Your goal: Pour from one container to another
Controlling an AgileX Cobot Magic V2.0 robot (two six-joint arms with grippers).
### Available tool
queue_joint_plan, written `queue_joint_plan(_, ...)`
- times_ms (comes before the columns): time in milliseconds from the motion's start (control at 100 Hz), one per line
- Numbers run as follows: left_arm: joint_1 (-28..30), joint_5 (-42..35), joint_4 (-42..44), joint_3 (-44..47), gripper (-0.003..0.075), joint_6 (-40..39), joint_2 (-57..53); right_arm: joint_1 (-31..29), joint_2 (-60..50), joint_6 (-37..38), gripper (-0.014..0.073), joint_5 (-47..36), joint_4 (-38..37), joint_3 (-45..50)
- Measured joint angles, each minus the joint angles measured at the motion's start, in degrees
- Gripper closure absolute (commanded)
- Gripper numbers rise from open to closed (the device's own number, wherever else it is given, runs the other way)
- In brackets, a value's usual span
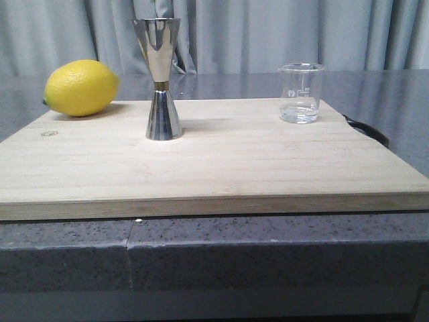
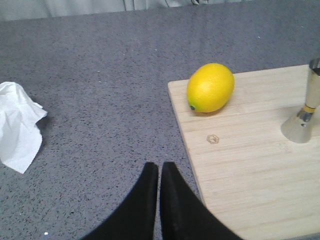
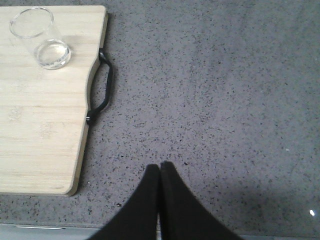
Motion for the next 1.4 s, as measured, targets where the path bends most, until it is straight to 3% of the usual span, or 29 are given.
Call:
queue_joint_plan(230, 9.0, -15.8, -1.9, 20.9, 0.0739, 0.3, -15.7, 0.0, 0.0, 0.0, 0.0664, 0.0, 0.0, 0.0)
queue_joint_plan(400, 9.8, -26.9, -2.3, 35.0, 0.0739, 0.3, -24.3, 0.0, 0.0, 0.0, 0.0664, 0.0, 0.0, 0.0)
queue_joint_plan(560, 9.8, -34.4, -2.6, 42.0, 0.0739, 0.3, -27.3, 0.0, 0.0, 0.0, 0.0664, 0.0, 0.0, 0.0)
queue_joint_plan(870, 8.7, -45.6, -3.2, 44.9, 0.0739, 0.3, -28.8, 0.0, -0.1, 0.0, 0.0664, -0.1, 0.0, 0.0)
queue_joint_plan(1400, 8.7, -46.6, -3.8, 44.9, 0.0739, 0.4, -28.8, 0.0, -0.1, 0.0, 0.0664, -0.1, 0.0, 0.0)
